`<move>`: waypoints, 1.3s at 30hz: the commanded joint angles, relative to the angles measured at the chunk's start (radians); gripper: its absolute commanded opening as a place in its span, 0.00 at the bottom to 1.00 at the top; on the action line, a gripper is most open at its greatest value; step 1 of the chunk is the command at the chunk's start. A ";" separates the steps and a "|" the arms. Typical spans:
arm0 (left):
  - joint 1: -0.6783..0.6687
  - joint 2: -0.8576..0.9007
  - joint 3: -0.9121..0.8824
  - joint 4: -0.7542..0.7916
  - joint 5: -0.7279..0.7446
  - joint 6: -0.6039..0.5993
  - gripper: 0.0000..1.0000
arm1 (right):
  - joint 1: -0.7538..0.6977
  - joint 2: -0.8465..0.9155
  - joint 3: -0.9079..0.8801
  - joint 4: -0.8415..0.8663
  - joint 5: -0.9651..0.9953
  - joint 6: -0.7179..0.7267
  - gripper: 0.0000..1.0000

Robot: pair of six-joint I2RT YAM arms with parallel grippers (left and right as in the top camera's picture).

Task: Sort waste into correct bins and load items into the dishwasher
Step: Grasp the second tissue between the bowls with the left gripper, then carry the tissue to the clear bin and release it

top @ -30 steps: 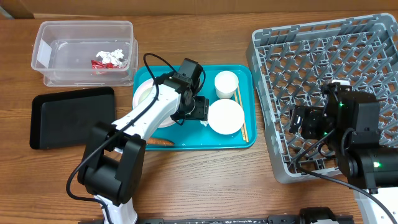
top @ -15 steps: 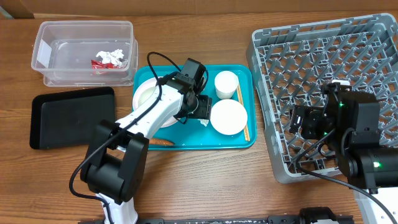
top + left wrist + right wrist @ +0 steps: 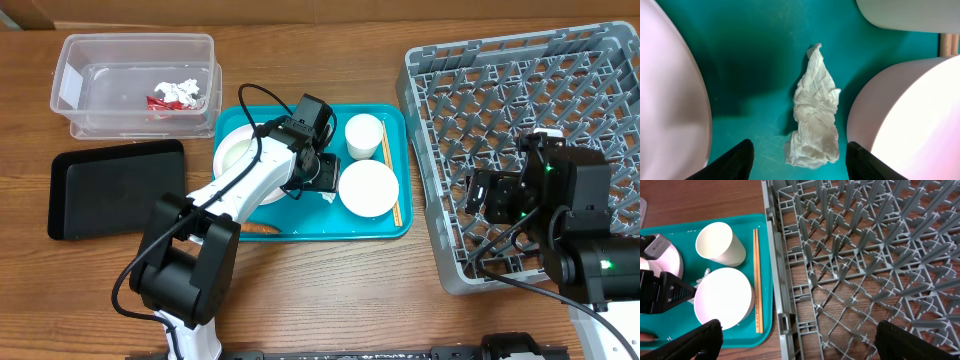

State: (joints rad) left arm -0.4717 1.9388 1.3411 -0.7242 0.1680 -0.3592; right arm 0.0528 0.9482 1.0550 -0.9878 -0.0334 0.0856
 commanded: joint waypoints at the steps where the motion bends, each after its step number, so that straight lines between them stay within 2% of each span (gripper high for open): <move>1: -0.008 0.020 -0.006 0.005 0.004 0.023 0.62 | -0.003 -0.001 0.031 0.005 0.006 0.005 1.00; 6: -0.008 0.056 -0.006 0.008 0.005 0.023 0.63 | -0.003 -0.001 0.031 0.005 0.006 0.005 1.00; 10: -0.009 0.102 -0.006 0.008 0.009 0.023 0.56 | -0.003 -0.001 0.031 0.004 0.006 0.005 1.00; 13: -0.009 0.103 -0.003 0.008 0.008 0.023 0.45 | -0.003 -0.001 0.031 0.005 0.006 0.005 1.00; 14: -0.009 0.103 0.002 0.007 0.009 0.023 0.36 | -0.003 -0.001 0.031 0.005 0.006 0.005 1.00; 15: -0.008 0.103 0.008 0.003 0.009 0.023 0.22 | -0.003 -0.001 0.031 0.005 0.006 0.005 1.00; 17: -0.004 0.101 0.022 -0.009 0.009 0.023 0.10 | -0.003 -0.001 0.031 0.005 0.006 0.005 1.00; 19: -0.001 0.100 0.042 -0.027 0.009 0.023 0.04 | -0.003 -0.001 0.031 0.005 0.006 0.005 1.00; 26: 0.032 0.095 0.207 -0.200 -0.006 0.066 0.04 | -0.003 -0.001 0.031 0.002 0.006 0.005 1.00; 31: 0.117 0.066 0.415 -0.360 -0.155 0.068 0.04 | -0.003 -0.001 0.031 0.002 0.006 0.004 1.00; 35: 0.216 0.039 0.525 -0.376 -0.245 0.068 0.04 | -0.003 -0.001 0.031 0.002 0.006 0.005 1.00; 39: 0.342 0.035 0.591 -0.325 -0.297 0.068 0.04 | -0.003 -0.001 0.031 0.002 0.006 0.004 1.00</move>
State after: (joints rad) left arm -0.2249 2.0155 1.8755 -1.0775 -0.0257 -0.3103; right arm 0.0528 0.9482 1.0550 -0.9878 -0.0330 0.0860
